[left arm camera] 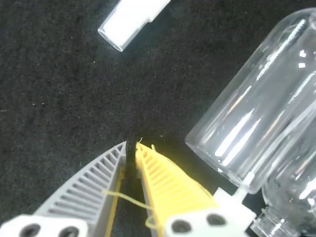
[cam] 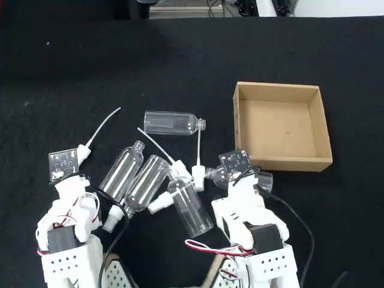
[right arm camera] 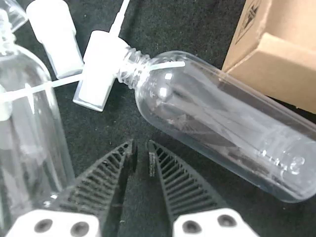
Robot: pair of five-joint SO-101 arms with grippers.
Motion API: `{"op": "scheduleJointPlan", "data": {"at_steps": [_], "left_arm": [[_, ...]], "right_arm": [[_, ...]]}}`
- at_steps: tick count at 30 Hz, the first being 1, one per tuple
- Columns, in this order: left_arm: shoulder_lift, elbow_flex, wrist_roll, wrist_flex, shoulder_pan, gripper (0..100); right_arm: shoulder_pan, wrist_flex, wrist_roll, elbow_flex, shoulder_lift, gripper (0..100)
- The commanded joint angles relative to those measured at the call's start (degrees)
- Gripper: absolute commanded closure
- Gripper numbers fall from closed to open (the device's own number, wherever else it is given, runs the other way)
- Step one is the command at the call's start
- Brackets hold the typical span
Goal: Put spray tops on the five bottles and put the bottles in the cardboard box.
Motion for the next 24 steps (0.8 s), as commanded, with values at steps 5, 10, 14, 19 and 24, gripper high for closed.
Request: {"op": "scheduleJointPlan", "data": {"at_steps": [5, 10, 14, 19, 24], "left_arm": [[-0.09, 1.19, -0.35, 0.09, -0.57, 97], [-0.09, 1.19, -0.53, 0.09, -0.31, 97], [-0.09, 1.19, -0.62, 0.09, -0.22, 97], [-0.09, 1.19, -0.53, 0.09, -0.31, 97], [-0.09, 1.19, -0.62, 0.09, -0.66, 97]], "right_arm": [[1.32, 0.44, 0.18, -0.4, -5.58, 98.7], [1.23, 0.44, 0.18, -0.4, -5.58, 98.7], [1.23, 0.44, 0.18, -0.4, -5.58, 98.7], [1.23, 0.44, 0.09, -0.4, -5.58, 98.7], [1.23, -4.13, 0.26, -1.45, -5.58, 98.7]]}}
